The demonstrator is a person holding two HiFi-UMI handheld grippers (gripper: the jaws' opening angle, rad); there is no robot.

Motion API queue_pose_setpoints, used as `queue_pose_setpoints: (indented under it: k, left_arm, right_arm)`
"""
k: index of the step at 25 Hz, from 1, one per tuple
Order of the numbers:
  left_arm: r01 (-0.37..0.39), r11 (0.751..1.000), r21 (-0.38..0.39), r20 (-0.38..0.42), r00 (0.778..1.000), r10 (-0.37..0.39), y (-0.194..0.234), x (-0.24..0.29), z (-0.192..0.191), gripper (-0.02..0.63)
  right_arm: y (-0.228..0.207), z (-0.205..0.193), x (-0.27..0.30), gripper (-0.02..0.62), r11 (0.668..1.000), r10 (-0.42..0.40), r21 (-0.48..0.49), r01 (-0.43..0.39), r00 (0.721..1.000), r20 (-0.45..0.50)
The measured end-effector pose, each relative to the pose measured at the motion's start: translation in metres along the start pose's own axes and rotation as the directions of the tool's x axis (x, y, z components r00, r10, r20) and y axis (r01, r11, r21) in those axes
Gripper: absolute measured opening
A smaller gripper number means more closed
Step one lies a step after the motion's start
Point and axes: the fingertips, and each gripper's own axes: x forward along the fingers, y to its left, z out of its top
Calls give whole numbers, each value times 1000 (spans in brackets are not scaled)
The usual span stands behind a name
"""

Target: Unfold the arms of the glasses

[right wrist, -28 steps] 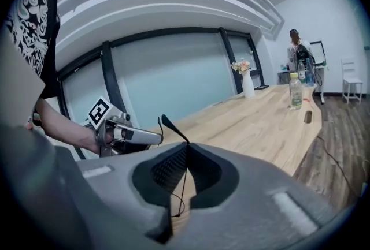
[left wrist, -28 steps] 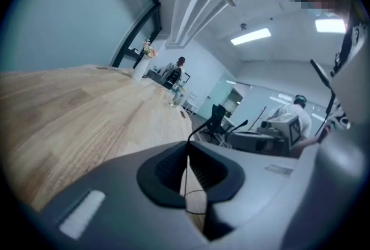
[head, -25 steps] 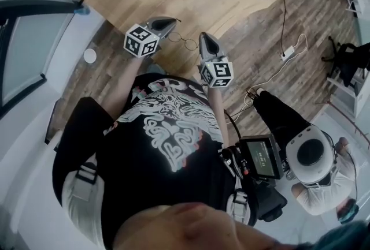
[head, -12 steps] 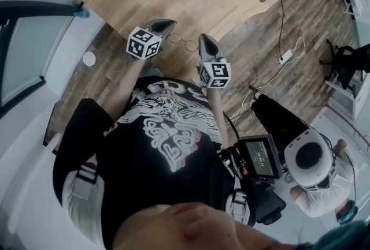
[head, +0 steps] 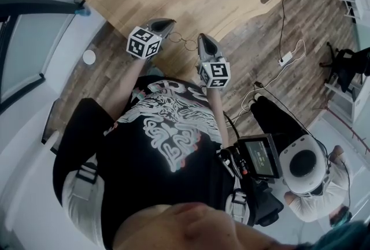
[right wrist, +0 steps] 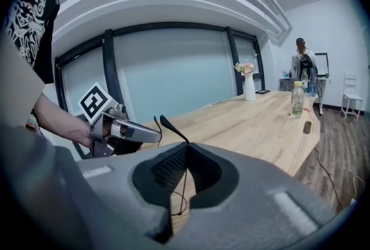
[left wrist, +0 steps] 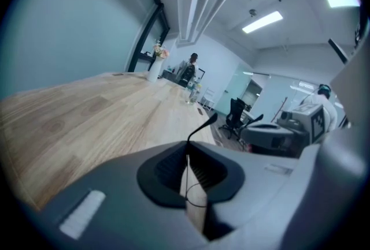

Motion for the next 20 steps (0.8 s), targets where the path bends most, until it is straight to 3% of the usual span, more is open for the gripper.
queue_pose_setpoints:
  k: [20]
  left_arm:
    - [7,1000,-1,-7,1000,-7,-3,-2,1,0]
  right_arm:
    - [-2,-1,-1,0,1000,7,16,-7,1000,-6]
